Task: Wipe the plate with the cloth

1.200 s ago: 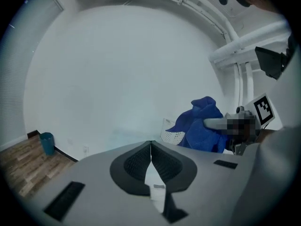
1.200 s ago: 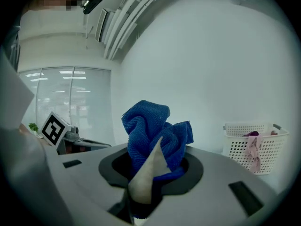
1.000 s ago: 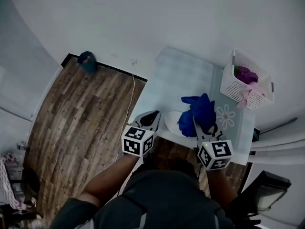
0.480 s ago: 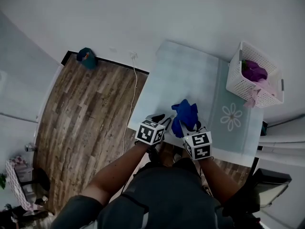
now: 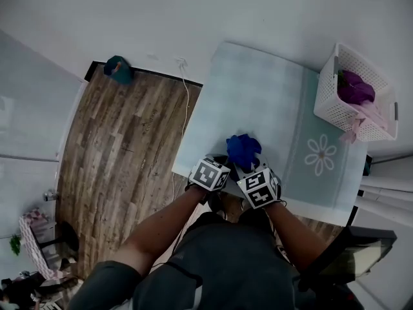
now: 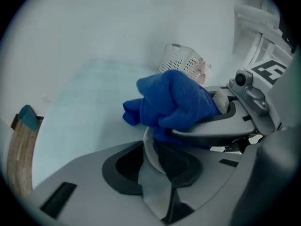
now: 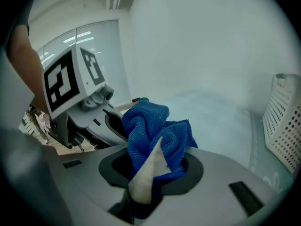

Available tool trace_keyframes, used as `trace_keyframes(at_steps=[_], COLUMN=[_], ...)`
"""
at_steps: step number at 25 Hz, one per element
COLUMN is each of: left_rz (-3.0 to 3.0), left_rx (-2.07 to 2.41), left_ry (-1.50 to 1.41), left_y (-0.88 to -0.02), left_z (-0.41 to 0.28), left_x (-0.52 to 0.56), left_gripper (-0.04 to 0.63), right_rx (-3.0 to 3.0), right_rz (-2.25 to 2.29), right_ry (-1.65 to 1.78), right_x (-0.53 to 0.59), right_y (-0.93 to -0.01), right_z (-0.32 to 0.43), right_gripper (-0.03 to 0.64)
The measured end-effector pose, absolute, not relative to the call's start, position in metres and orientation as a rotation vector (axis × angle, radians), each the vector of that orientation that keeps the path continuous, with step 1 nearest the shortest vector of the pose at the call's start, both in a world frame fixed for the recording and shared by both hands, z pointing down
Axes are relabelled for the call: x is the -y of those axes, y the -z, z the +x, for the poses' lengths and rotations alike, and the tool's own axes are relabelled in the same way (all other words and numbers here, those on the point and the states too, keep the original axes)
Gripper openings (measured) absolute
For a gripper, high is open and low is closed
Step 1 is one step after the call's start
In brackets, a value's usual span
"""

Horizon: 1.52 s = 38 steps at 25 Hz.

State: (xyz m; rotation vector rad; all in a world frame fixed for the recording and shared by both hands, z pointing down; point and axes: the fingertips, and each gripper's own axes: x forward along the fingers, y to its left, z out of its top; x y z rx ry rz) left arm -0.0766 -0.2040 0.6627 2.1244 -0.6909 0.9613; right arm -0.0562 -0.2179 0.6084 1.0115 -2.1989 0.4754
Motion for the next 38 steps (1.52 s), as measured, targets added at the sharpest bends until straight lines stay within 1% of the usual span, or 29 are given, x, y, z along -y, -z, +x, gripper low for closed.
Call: trace_keyframes(at_steps=[9,20,22,25,29,34,38], left_rz=[2.040,2.034,2.008,1.991,1.964,1.967,1.968], left_rx=[0.741,0.784,0.789,0.772,0.767,0.768,0.778], left_ry=[-0.931,-0.900,-0.878,-0.859,-0.830,-0.836,-0.828], left_y=[-0.666,-0.655,-0.654,-0.654,-0.655,-0.655,-0.654], left_z=[-0.079,-0.080,-0.079,-0.077,-0.079,-0.082,-0.083], left_x=[0.205,0.208,0.208,0.206,0.203,0.204,0.203], left_gripper=[0.078,0.077,0.075,0.071,0.069,0.066,0.066], right_rx=[2.114,1.903,1.948,2.100,2.182,2.111,2.047], right_rz=[0.980,1.264,1.227,1.071,0.914,0.834,0.933], right_ry=[-0.492,-0.715,-0.672,-0.594,-0.620,-0.653,-0.714], right_x=[0.213,0.170,0.174,0.183,0.193,0.187,0.173], right_y=[-0.628,-0.614,-0.605,-0.596,-0.609,-0.636,-0.636], right_z=[-0.044,0.054,0.044,-0.006,-0.061,-0.055,-0.023], right_gripper=[0.140,0.140,0.140,0.140,0.141,0.140,0.140])
